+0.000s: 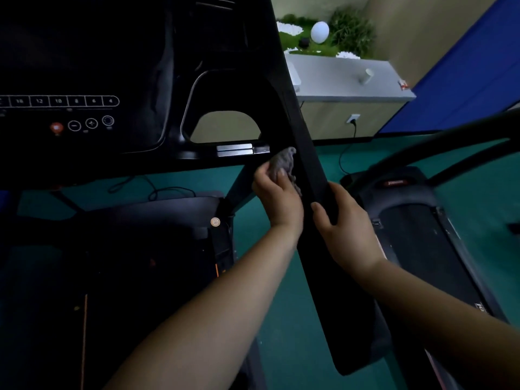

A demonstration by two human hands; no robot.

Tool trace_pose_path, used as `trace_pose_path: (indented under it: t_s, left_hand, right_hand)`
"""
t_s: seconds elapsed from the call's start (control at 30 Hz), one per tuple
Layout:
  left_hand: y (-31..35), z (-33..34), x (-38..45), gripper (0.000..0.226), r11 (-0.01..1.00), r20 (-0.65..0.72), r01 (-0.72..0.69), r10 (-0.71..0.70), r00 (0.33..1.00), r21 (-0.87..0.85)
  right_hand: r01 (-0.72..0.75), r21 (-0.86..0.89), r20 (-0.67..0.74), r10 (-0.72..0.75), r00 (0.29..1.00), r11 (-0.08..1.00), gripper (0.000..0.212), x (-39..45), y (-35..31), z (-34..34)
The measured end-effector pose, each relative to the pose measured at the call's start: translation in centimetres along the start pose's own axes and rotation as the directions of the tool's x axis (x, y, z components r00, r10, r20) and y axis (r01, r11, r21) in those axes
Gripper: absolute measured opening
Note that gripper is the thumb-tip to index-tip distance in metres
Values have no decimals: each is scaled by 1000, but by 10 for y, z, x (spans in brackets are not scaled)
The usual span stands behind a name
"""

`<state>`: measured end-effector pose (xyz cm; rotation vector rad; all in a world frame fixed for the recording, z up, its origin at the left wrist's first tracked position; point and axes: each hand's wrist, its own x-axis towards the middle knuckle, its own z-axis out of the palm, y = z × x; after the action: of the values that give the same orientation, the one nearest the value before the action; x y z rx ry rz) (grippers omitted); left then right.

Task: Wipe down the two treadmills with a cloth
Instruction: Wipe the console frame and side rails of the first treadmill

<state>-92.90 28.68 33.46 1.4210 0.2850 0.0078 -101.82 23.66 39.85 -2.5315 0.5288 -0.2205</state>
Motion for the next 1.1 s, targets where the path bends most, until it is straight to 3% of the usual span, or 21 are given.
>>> trace_pose_path:
  t_s: [0.1, 0.23, 0.47, 0.6, 0.73, 0.83, 0.9, 0.97, 1.03, 1.1]
  left_hand:
    - [-8, -1, -9, 27, 999, -44, 49, -48, 998, 19]
    - [-22, -20, -56, 19, 998, 37, 55, -57, 998, 40]
    - [-9, 1, 23, 22, 995, 34, 98, -99, 994, 24]
    - [-16, -17, 8, 5, 993, 164, 93, -103, 981, 70]
    - [-18, -68, -16, 11, 982, 353, 72, -130, 927, 174]
    - [9, -108, 0, 19, 946, 209, -211, 161, 965, 246]
    - [33, -130, 26, 30, 822, 144, -468, 446, 883, 323]
    - [48, -146, 63, 38, 588, 273, -641, 595, 756, 493]
    - [44, -156, 100, 47, 211, 505, -701, 558, 658, 681]
    - [25, -164, 125, 54, -66, 673, -736, 465, 575, 674]
  right_hand:
    - [10, 9, 9, -10, 1000, 1000, 42, 0, 2, 1]
    - [24, 44, 20, -25, 999, 999, 42, 1, 5, 2]
    - [34, 60, -5, -34, 999, 998, 38, 1, 8, 5]
    - [-4, 71, -11, 5, 1000, 997, 41, 4, 5, 6]
    - [-44, 15, 24, 44, 999, 999, 40, 8, -1, 8]
    - [-43, -36, 43, 45, 998, 998, 45, 23, -11, 10]
    - [-33, -42, 44, 35, 998, 999, 49, 40, -19, 11]
    - [-33, -44, 43, 35, 998, 998, 49, 58, -27, 13]
    - [-50, -31, 49, 51, 997, 998, 47, 72, -32, 16]
    - [-63, -14, 44, 64, 997, 998, 44, 79, -35, 19]
